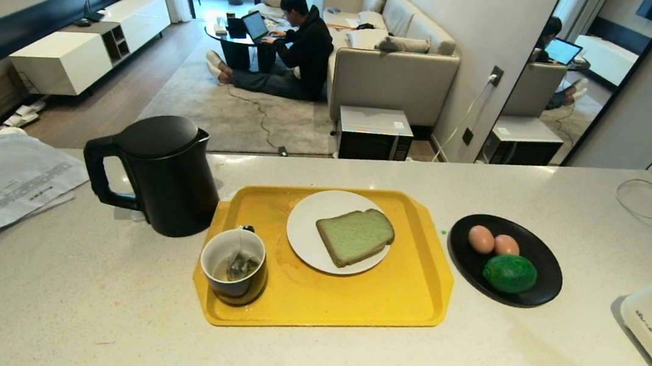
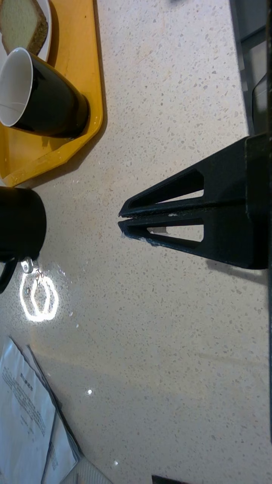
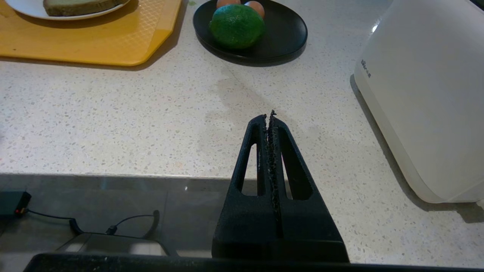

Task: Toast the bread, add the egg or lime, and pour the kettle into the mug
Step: Pick up the egg

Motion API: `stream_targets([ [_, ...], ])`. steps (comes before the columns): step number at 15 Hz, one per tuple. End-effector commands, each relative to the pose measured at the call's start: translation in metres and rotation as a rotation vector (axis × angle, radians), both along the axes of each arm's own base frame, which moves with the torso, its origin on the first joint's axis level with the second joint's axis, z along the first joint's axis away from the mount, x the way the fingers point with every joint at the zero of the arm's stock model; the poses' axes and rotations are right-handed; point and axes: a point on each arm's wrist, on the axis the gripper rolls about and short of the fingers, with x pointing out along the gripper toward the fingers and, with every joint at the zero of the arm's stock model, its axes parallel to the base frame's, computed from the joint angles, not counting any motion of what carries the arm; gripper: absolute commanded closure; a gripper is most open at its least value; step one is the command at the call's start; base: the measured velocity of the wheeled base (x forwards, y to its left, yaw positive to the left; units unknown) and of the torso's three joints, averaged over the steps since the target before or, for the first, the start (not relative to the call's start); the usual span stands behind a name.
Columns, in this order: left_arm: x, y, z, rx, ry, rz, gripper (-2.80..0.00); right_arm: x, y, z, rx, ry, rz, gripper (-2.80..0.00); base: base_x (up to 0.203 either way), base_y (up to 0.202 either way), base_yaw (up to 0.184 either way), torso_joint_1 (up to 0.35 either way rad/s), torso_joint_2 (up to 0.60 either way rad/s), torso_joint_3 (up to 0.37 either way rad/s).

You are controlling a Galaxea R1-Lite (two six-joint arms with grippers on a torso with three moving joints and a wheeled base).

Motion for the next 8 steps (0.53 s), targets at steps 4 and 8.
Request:
stream_targets([
  [4, 0.0001, 0.0, 0.0001, -0.001, 0.0, 0.001, 0.0, 0.0002, 0.0, -0.0003, -0.002, 0.002, 0.002, 0.0, 0.0, 0.0, 0.0, 0.0, 0.0, 0.0],
  [8, 0.0001, 0.0, 0.0001, -0.001, 0.0, 0.001, 0.0, 0.0002, 0.0, -0.0003, -0.002, 0.002, 0.002, 0.0, 0.0, 0.0, 0.0, 0.0, 0.0, 0.0],
])
